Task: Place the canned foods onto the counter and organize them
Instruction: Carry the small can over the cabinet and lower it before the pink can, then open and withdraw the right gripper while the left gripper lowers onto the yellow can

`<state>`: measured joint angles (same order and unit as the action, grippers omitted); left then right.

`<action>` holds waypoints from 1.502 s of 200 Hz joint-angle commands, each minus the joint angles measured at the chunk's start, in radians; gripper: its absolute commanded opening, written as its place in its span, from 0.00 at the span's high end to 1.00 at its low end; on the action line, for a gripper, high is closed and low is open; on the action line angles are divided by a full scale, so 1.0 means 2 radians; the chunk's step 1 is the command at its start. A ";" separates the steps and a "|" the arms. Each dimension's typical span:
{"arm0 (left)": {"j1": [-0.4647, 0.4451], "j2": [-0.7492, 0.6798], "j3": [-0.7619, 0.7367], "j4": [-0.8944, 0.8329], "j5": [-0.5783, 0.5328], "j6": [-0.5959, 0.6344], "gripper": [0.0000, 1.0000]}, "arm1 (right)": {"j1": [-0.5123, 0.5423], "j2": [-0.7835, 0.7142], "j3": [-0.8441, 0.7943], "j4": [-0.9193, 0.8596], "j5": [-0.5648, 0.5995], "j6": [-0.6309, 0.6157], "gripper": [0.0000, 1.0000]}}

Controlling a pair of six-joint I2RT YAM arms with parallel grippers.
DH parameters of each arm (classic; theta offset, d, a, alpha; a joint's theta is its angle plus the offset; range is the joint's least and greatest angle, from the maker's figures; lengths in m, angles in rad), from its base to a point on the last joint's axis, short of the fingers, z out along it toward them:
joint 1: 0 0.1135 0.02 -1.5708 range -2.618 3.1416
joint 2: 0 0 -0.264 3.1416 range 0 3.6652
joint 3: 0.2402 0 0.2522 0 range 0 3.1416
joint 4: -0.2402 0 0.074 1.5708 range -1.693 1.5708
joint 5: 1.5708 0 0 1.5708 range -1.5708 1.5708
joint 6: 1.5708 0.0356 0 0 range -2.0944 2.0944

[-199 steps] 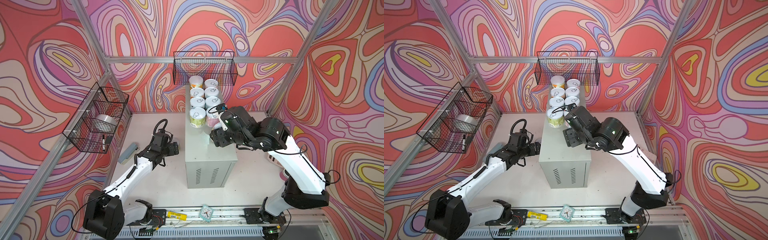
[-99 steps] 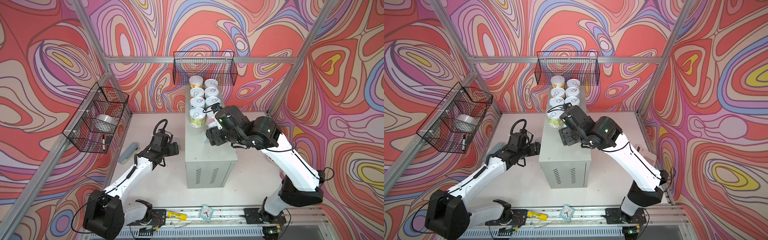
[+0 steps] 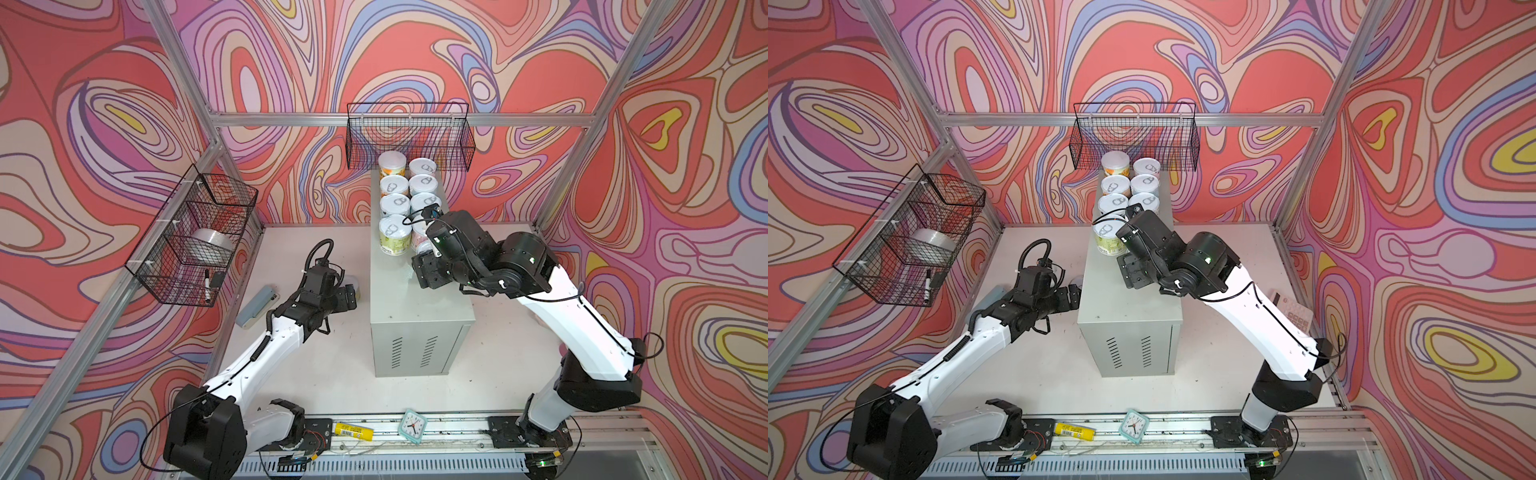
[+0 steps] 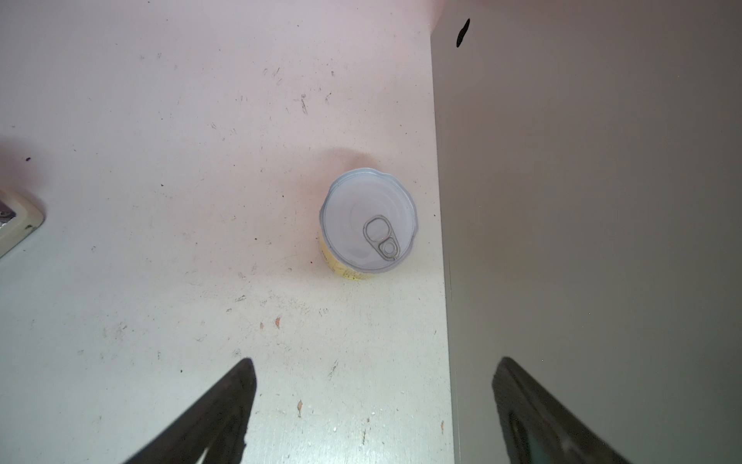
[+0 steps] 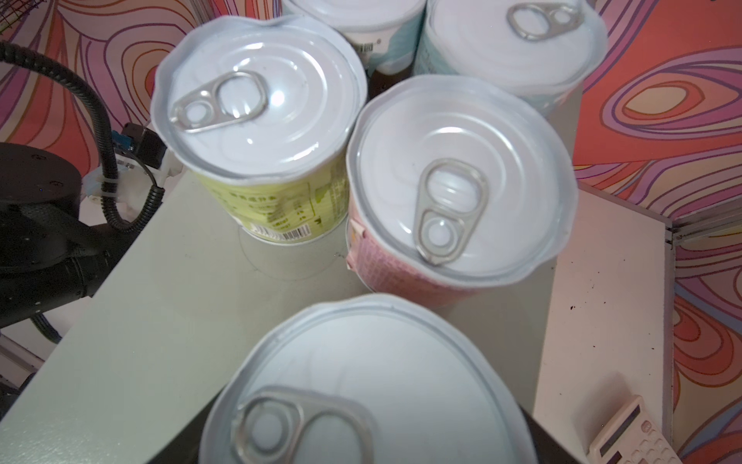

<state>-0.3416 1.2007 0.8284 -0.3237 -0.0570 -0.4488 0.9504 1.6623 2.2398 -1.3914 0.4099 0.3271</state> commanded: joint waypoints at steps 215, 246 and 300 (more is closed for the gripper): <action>-0.001 -0.006 0.014 -0.019 -0.018 0.010 0.06 | 0.002 -0.103 -0.025 0.109 -0.003 -0.014 0.06; -0.002 -0.008 0.017 -0.022 -0.025 0.011 0.05 | 0.002 -0.156 -0.085 0.136 0.047 0.002 0.06; -0.002 0.025 0.021 -0.016 -0.027 0.008 0.00 | -0.074 -0.270 -0.283 0.183 0.114 0.080 0.04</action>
<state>-0.3416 1.2179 0.8417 -0.3511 -0.0944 -0.4381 0.8963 1.1782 1.7840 -1.0801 0.5991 0.3935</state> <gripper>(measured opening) 0.990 0.959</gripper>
